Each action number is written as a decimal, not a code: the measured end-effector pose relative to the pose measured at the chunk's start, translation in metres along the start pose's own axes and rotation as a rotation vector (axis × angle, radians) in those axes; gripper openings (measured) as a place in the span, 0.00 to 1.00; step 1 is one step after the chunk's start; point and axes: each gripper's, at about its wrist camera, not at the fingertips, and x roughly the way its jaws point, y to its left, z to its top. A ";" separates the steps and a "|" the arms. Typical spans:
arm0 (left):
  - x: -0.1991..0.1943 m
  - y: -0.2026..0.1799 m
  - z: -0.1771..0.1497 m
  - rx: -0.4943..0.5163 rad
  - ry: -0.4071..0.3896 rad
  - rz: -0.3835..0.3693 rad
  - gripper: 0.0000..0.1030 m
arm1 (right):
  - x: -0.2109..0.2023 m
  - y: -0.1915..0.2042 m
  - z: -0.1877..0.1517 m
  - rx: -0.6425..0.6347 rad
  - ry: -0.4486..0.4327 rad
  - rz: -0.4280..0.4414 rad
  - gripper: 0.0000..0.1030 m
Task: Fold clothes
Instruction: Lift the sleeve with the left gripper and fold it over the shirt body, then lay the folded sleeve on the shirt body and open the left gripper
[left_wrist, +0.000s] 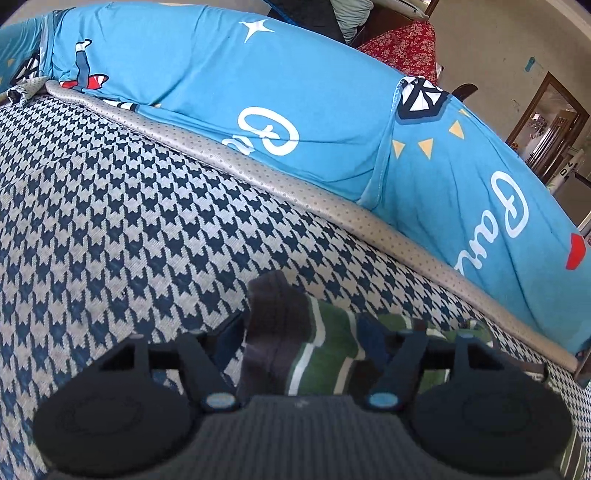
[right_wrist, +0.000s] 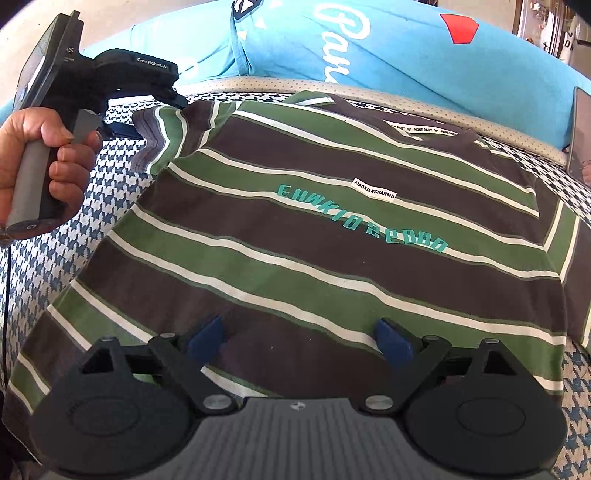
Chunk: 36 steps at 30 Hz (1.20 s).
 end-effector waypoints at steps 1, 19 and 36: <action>0.001 -0.001 -0.001 0.002 0.005 0.001 0.42 | 0.000 0.000 0.000 0.000 0.000 0.000 0.89; -0.037 -0.055 -0.007 0.320 -0.256 0.282 0.06 | 0.001 -0.002 0.001 0.004 0.003 0.000 0.91; -0.009 0.022 0.008 0.018 -0.022 0.457 0.47 | 0.002 -0.008 0.007 0.020 0.005 0.015 0.92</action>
